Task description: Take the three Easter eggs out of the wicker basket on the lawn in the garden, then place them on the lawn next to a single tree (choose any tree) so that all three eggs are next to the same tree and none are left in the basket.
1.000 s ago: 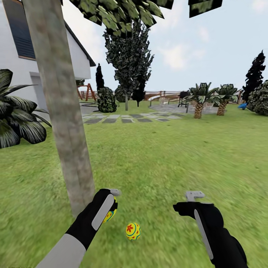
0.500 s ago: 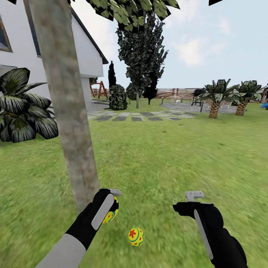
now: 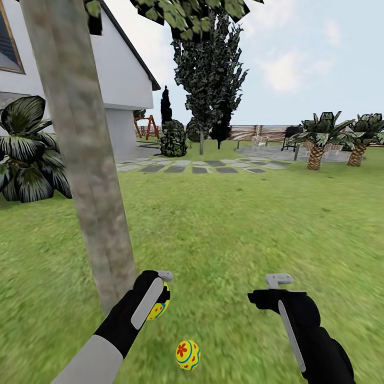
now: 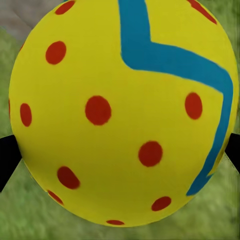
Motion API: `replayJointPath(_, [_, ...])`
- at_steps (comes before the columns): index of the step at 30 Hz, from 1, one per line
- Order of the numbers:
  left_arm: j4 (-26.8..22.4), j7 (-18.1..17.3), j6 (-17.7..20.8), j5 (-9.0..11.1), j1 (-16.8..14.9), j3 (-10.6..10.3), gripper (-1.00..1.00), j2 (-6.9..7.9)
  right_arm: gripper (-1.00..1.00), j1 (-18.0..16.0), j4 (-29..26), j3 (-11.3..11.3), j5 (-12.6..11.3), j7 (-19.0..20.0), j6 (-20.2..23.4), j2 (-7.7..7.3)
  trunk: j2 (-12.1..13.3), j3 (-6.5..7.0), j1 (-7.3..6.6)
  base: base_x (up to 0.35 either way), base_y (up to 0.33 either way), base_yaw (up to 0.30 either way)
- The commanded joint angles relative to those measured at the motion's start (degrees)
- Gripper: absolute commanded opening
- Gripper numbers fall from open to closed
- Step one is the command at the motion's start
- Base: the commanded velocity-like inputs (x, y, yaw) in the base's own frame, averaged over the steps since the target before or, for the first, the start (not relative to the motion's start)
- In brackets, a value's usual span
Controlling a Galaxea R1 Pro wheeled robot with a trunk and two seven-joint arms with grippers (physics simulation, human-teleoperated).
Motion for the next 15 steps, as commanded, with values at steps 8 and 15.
replayJointPath(8, [-0.7, -0.4, 0.6, 0.6, -0.1, -0.1, -1.0, 0.02, 1.0, 0.0, -0.1, -0.1, 0.5, 0.4, 0.2, 0.03, 0.0, -0.07, 0.01, 0.028, -0.027, 0.0])
replayJointPath(15, [-0.8, -0.4, 0.7, 0.7, -0.1, -0.1, -1.0, 0.02, 1.0, 0.0, -0.1, -0.1, 0.4, 0.4, 0.2, 0.04, -2.0, -0.96, 1.1, 0.001, -0.001, 0.0])
